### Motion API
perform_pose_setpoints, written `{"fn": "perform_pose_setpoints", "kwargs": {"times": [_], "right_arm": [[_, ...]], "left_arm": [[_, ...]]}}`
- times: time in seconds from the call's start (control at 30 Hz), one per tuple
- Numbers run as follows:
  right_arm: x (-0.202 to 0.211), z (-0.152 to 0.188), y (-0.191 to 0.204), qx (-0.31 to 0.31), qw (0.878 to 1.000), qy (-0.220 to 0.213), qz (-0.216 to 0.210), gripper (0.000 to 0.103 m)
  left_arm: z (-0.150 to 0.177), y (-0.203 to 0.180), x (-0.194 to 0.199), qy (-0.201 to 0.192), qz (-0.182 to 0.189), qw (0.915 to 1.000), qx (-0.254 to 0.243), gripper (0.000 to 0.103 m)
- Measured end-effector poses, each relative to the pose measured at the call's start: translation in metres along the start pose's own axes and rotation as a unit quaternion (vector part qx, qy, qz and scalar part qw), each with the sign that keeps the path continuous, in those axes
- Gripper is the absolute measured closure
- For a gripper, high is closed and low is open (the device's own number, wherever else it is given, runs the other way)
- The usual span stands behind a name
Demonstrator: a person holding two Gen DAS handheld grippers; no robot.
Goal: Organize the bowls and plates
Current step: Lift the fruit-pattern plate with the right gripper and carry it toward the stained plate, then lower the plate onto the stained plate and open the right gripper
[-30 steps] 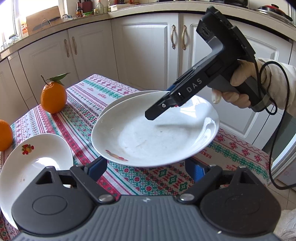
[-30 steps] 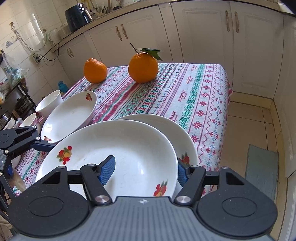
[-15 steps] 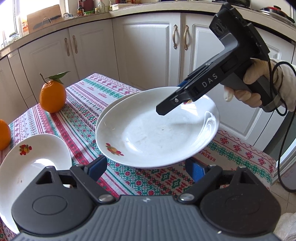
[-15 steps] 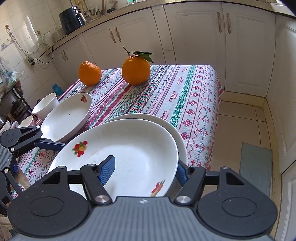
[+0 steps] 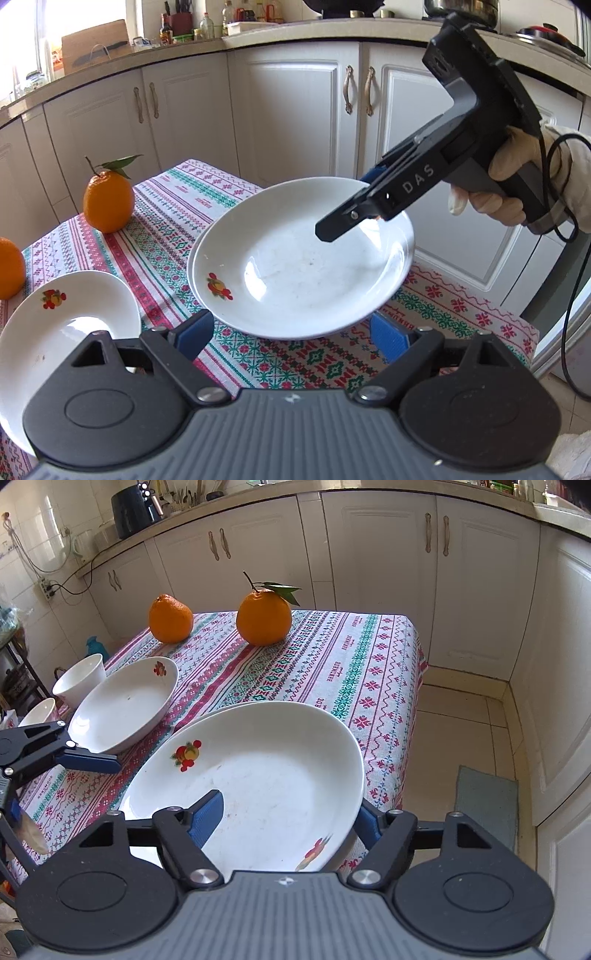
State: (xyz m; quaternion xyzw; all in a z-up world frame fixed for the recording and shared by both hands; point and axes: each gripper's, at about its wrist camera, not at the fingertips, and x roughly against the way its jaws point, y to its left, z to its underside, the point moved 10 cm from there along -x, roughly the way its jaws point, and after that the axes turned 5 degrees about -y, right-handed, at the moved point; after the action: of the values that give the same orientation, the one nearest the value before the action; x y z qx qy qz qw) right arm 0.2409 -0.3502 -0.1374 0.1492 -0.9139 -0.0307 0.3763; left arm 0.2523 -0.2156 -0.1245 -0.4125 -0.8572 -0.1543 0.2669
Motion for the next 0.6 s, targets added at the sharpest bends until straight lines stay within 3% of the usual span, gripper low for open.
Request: {"fn": "perform_pose_setpoints", "kwargs": {"times": [0.43, 0.6], "right_arm": [[-0.001, 0.017, 0.006, 0.028, 0.998, 0.025, 0.055, 0.012], [0.015, 0.016, 0.023, 0.041, 0.998, 0.001, 0.054, 0.000]], "left_arm": [[0.015, 0.005, 0.038, -0.020, -0.029, 0.9988, 0.034, 0.011], [0.024, 0.014, 0.053, -0.024, -0.058, 0.9964, 0.056, 0.011]]}}
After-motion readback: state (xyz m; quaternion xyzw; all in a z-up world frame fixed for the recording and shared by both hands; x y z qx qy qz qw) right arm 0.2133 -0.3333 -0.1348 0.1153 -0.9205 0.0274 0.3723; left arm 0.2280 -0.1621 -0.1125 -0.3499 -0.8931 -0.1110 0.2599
